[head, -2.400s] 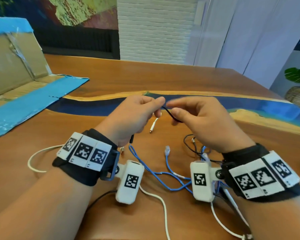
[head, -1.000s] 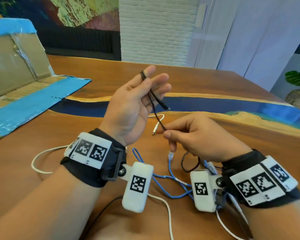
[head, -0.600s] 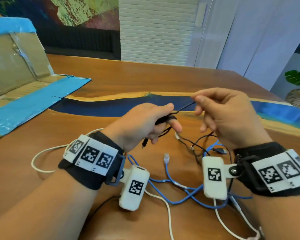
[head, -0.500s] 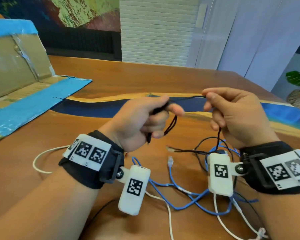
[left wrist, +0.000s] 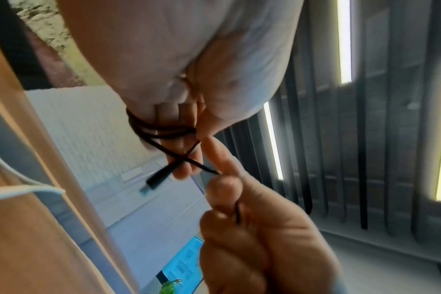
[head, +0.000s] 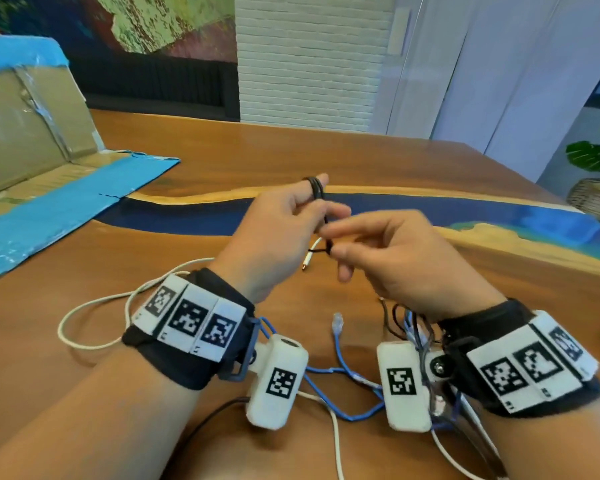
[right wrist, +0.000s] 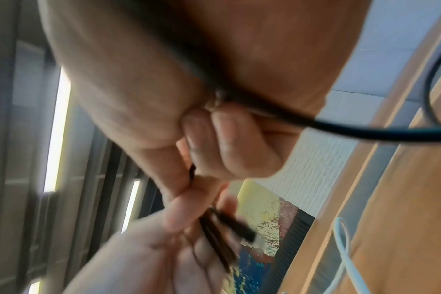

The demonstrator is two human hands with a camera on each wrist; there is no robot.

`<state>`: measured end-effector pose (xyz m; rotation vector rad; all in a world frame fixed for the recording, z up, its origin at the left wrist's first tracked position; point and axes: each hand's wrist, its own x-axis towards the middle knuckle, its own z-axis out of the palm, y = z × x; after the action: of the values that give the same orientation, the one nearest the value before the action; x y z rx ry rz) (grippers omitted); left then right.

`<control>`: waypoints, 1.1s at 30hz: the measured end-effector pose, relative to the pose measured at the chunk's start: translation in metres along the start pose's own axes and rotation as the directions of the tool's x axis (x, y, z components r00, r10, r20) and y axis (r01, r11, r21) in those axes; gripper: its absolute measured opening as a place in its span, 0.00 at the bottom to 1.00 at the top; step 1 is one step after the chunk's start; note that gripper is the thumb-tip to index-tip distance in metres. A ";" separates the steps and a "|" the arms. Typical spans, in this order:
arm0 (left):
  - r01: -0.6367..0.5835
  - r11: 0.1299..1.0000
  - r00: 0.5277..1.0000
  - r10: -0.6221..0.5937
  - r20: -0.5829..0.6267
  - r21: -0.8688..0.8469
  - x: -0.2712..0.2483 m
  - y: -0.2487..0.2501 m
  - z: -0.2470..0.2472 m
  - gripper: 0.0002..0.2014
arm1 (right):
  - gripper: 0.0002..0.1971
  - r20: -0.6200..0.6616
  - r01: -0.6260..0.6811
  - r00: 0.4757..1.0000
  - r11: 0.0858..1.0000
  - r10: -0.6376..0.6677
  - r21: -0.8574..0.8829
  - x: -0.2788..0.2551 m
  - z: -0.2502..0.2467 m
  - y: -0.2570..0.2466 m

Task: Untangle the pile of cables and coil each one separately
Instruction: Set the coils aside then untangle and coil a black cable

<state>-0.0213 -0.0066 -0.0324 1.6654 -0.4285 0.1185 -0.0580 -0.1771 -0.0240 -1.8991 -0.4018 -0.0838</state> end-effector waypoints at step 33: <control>0.101 0.849 0.984 -0.161 -0.072 -0.518 0.001 0.012 0.000 0.14 | 0.27 0.158 -0.005 0.986 0.968 0.046 -0.250 -0.002 0.008 -0.004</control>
<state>-0.0246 -0.0077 -0.0206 1.1457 -0.2291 -0.0071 -0.0627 -0.1690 -0.0240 -2.1673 -0.4965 0.0410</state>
